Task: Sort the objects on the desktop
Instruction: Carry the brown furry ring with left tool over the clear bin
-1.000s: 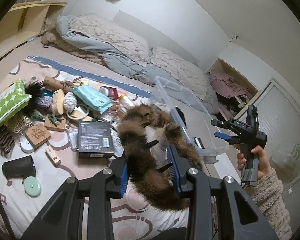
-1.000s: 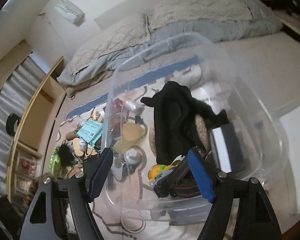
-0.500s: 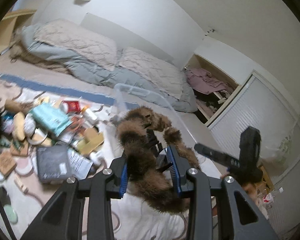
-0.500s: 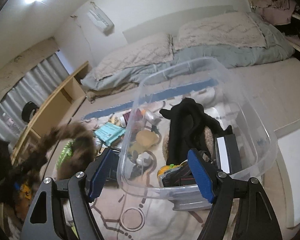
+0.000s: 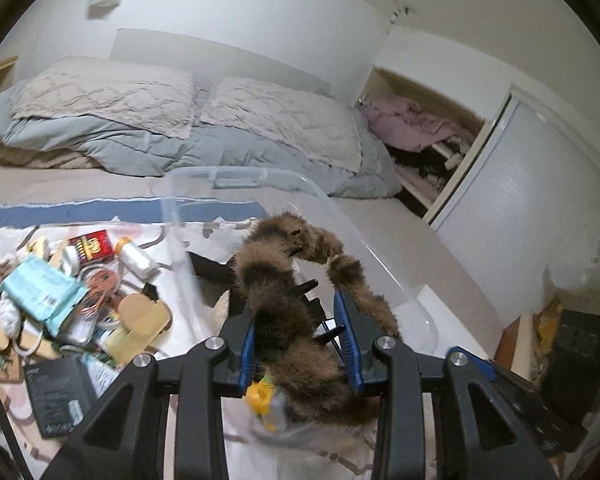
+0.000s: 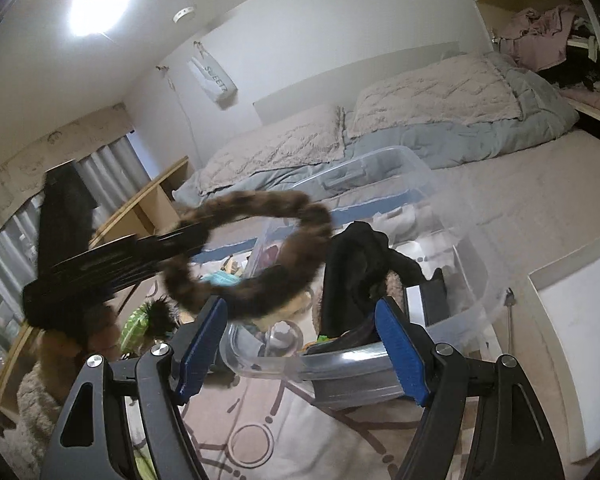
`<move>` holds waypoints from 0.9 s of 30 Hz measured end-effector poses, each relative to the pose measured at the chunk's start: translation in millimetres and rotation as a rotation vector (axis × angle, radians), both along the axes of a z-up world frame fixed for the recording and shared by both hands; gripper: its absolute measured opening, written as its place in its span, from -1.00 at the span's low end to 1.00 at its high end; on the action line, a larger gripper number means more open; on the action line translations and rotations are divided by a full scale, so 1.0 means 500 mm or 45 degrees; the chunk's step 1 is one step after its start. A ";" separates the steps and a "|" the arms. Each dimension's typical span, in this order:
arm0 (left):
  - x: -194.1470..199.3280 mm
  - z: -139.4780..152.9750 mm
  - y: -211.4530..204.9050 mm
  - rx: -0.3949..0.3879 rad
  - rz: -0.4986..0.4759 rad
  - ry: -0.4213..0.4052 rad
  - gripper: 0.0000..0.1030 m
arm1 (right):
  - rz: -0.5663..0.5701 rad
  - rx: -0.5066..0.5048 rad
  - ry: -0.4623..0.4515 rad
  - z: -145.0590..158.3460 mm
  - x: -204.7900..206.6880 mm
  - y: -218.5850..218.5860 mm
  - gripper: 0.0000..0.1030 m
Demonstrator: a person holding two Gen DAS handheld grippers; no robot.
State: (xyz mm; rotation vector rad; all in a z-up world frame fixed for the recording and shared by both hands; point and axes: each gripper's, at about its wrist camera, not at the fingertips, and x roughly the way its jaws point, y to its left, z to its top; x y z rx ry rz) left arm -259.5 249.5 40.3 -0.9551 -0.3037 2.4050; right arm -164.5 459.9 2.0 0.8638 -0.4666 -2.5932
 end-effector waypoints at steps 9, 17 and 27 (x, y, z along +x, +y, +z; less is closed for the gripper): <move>-0.051 -0.064 0.108 -0.128 -0.032 -0.015 -0.32 | 0.005 -0.077 -0.001 -0.031 -0.006 0.040 0.49; -0.085 -0.111 0.156 -0.302 -0.026 0.001 -0.32 | -0.001 -0.112 -0.018 -0.050 -0.012 0.054 0.49; -0.093 -0.106 0.116 -0.404 0.152 0.011 0.76 | 0.012 -0.087 -0.019 -0.054 -0.016 0.039 0.49</move>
